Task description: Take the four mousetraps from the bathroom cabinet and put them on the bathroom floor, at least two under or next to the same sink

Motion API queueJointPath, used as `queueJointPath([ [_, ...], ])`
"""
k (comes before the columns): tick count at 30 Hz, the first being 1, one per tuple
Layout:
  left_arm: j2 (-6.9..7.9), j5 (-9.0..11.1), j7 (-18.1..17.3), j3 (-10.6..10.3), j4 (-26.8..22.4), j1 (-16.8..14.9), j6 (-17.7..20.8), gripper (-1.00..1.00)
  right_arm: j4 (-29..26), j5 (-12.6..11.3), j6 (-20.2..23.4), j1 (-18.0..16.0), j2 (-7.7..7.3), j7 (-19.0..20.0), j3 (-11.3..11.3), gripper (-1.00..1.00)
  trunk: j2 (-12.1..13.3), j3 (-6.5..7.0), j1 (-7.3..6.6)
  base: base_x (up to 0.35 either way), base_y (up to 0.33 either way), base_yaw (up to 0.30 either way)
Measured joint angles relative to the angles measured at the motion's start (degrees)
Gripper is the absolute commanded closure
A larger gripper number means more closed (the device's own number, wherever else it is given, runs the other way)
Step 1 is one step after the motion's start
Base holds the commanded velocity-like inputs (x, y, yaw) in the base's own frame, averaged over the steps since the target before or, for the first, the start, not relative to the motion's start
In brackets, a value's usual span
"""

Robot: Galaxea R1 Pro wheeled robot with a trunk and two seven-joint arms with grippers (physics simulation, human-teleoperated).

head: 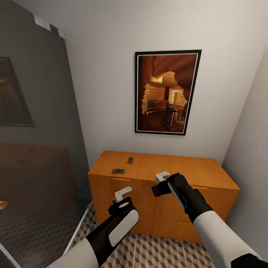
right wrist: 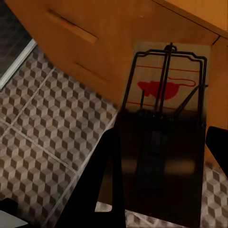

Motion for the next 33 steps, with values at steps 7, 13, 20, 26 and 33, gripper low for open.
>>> queueJointPath([
  [7,0.0,0.0,0.0,-0.07,0.0,0.0,0.0,1.0,-0.01,0.0,0.01,0.0,0.0,0.01,0.0,1.0,-0.01,0.0,-0.03,-0.111,0.024,0.0],
  [13,0.0,-0.32,-3.7,-0.01,0.38,-0.01,0.03,1.0,0.2,-0.08,-0.06,0.0,0.07,-0.14,-0.02,1.0,0.0,0.0,-0.04,-0.005,0.001,0.0],
  [20,0.0,-0.66,-10.03,0.09,2.98,-0.01,0.24,1.0,0.42,-0.24,-0.09,0.0,0.08,-0.14,-0.11,1.0,0.0,0.0,-0.04,0.0,0.0,0.0],
  [26,0.0,-0.46,-13.64,-0.06,12.16,0.04,0.25,1.0,10.67,-0.56,-6.16,0.01,0.12,-0.12,-0.3,1.0,0.01,-0.01,-0.03,0.0,0.0,0.0],
  [33,0.03,-1.02,-40.16,0.12,46.33,0.05,-11.79,1.0,44.24,-3.2,-42.22,0.02,0.62,-6.49,-0.79,1.0,-0.01,-0.03,-0.04,0.0,0.0,0.0],
])
